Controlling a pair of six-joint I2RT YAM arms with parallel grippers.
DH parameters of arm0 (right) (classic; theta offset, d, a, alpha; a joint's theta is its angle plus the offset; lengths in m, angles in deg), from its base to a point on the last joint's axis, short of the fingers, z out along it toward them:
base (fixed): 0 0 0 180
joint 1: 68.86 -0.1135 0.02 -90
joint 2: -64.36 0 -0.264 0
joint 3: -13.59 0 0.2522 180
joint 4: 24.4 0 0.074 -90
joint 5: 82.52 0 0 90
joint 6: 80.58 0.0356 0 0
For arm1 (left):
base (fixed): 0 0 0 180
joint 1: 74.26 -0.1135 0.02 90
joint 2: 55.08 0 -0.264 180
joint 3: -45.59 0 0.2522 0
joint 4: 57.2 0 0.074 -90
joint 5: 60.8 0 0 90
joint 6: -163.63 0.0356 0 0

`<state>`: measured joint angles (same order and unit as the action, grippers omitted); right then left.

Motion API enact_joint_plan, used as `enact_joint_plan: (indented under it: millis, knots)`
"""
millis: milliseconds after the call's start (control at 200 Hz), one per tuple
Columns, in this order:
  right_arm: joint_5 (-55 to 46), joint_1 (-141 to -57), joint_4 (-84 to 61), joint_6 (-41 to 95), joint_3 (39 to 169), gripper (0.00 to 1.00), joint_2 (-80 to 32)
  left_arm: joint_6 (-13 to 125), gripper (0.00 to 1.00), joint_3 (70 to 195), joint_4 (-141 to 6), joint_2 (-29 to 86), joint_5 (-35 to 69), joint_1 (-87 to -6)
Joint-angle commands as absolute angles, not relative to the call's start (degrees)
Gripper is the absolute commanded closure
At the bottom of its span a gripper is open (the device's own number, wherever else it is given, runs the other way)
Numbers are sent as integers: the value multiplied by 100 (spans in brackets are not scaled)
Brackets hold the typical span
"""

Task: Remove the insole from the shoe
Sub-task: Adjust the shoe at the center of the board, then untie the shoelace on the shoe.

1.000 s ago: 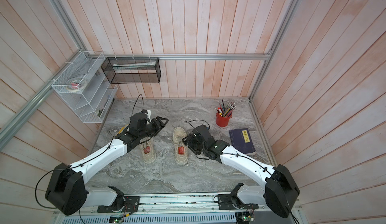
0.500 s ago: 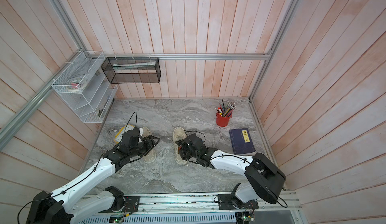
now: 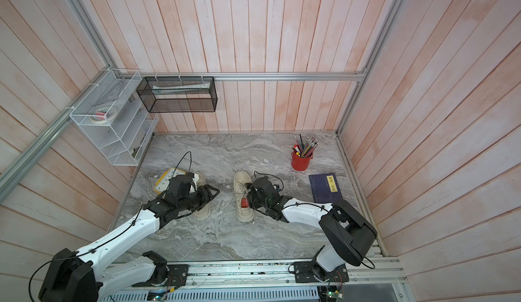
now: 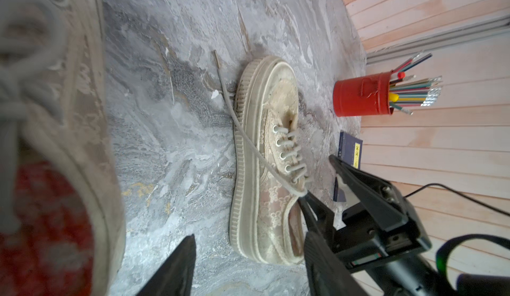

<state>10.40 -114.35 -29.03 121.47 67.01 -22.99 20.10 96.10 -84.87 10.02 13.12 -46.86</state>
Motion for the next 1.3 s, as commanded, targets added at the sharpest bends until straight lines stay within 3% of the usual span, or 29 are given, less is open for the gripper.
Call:
enact_joint_plan:
  millis: [0,235,375,735,1065,1295]
  knots:
    - [1149,-11128,-3021,11751,6700,41,-2258,2538,35,9881,-8350,1136,962,-4599]
    - [277,-10524,-3296,11005,6557,42,-2320,3156,34,10238,-8361,1720,1045,-4602]
    - [-340,-10574,-3242,10626,6675,42,-2299,3610,33,10970,-8431,2519,1117,-4713]
    - [-327,-10560,-2955,10237,6348,42,-1913,4090,31,12643,-8882,4274,1032,-4843]
    - [-585,-10444,-3577,10117,6446,46,-2430,4234,28,13226,-9129,5208,960,-4842]
    - [-588,-10294,-3710,9993,6598,49,-2607,4338,32,13214,-9218,5386,933,-4844]
